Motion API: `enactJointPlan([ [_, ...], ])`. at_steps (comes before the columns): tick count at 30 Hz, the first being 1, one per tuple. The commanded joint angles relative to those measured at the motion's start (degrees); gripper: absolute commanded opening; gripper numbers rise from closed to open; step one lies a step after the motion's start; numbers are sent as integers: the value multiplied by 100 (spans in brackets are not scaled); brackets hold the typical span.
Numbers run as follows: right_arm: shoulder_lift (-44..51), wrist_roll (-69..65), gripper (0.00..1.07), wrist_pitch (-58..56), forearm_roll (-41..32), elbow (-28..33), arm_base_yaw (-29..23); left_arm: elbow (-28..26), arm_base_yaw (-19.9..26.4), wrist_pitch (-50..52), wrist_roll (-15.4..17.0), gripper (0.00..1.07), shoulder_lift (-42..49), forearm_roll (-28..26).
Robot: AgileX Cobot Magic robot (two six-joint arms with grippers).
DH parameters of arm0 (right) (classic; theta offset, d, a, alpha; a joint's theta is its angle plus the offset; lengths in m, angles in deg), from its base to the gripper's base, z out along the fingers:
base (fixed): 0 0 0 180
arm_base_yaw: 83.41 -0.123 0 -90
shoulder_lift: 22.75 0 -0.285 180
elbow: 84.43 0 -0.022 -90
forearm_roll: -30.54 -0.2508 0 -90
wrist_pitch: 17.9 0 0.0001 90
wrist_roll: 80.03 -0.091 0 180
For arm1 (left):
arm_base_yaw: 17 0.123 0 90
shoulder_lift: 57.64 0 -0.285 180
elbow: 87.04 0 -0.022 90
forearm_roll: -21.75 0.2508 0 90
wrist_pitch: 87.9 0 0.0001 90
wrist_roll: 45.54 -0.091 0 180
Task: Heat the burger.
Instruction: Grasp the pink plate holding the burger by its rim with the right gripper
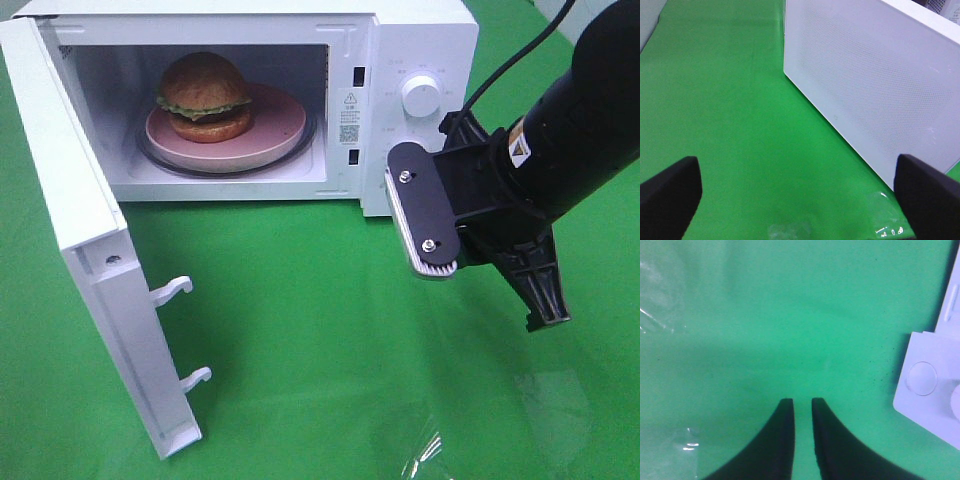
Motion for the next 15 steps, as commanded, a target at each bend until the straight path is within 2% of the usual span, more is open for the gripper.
enactJointPlan([
  [1,40,52,36,132,92,-40,-11,17,29,46,6,97,92,-46],
  [2,40,11,42,178,120,-40,-11,17,29,46,6,97,92,-46],
  [3,40,11,42,178,120,-40,-11,17,29,46,6,97,92,-46],
  [5,40,-275,77,390,138,-40,-11,17,29,46,6,97,92,-46],
  [6,40,-275,77,390,138,-40,-11,17,29,46,6,97,92,-46],
  [7,40,-401,92,470,149,-40,-11,17,29,46,6,97,92,-46],
  [8,40,-401,92,470,149,-40,-11,17,29,46,6,97,92,-46],
  [11,40,-453,101,550,189,-69,-11,17,29,46,6,97,92,-46],
  [15,-11,-464,99,550,292,-309,-11,17,29,46,6,97,92,-46],
])
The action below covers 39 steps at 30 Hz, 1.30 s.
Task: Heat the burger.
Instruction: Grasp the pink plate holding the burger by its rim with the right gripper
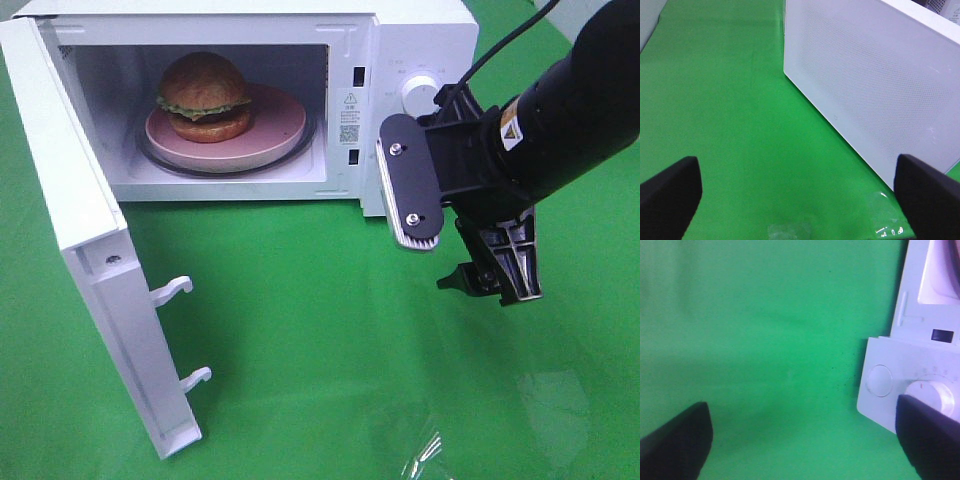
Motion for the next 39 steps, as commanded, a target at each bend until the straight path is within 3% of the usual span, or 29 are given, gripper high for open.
enactJointPlan([
  [1,-74,-149,99,63,126,-344,-11,17,29,46,6,97,92,-46],
  [8,-527,-670,97,92,699,-865,-286,17,29,46,6,97,92,-46],
  [24,-1621,-900,94,218,796,-1919,-567,17,29,46,6,97,92,-46],
  [39,-2114,-917,92,504,819,-2338,-567,17,29,46,6,97,92,-46],
])
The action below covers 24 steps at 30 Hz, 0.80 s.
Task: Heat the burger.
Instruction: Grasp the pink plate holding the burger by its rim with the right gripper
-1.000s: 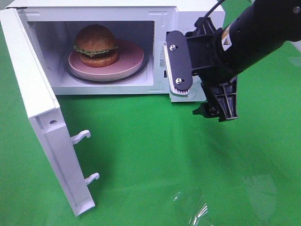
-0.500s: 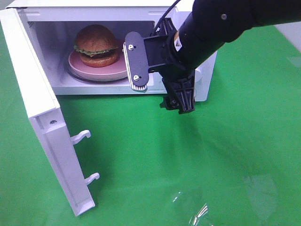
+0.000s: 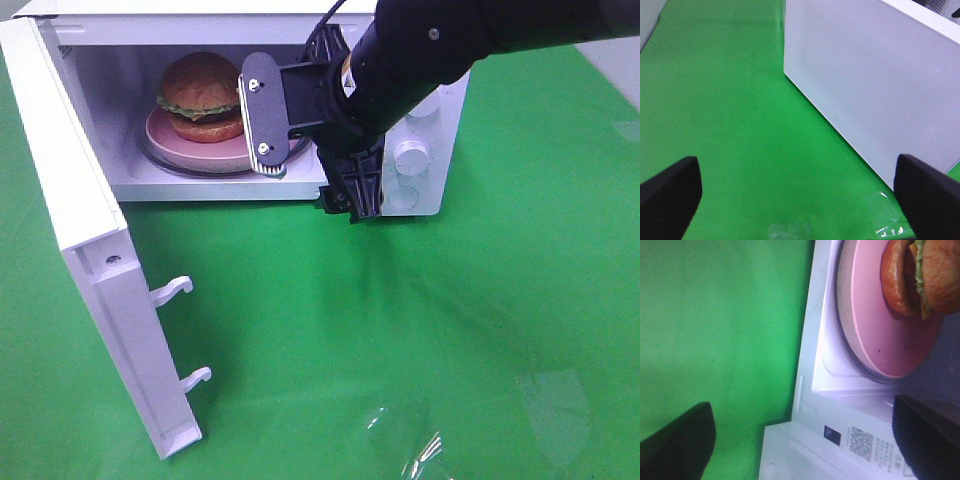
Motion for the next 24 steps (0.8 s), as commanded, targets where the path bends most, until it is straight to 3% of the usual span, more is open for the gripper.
enactJointPlan([
  [1,-281,-80,92,-6,-6,-212,-11,17,29,46,6,97,92,-46],
  [24,-1616,-212,89,-11,-17,-1570,-11,17,29,46,6,97,92,-46],
])
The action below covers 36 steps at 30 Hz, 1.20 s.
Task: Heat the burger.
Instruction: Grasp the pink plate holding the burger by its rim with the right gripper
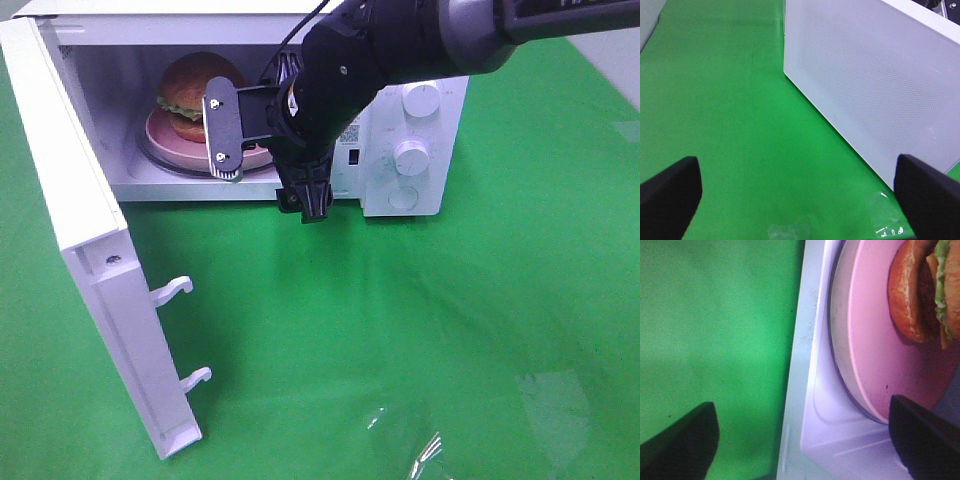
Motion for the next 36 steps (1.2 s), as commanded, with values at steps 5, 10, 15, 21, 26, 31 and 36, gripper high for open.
enactJointPlan([
  [5,-401,-57,88,-29,-29,-430,-11,17,29,46,6,97,92,-46],
  [10,-619,-57,88,-46,-29,-676,-11,17,29,46,6,97,92,-46],
  [15,-854,-52,88,-46,-132,-905,29,17,29,46,6,97,92,-46],
  [21,-1043,-52,87,-46,-132,-1157,29,17,29,46,6,97,92,-46],
  [26,-1266,-52,85,-69,-160,-1421,29,17,29,46,6,97,92,-46],
  [31,-1404,-40,84,-57,-155,-1576,29,17,29,46,6,97,92,-46],
  [36,-1541,-23,83,-86,-160,-1765,29,17,29,46,-11,97,92,-46],
])
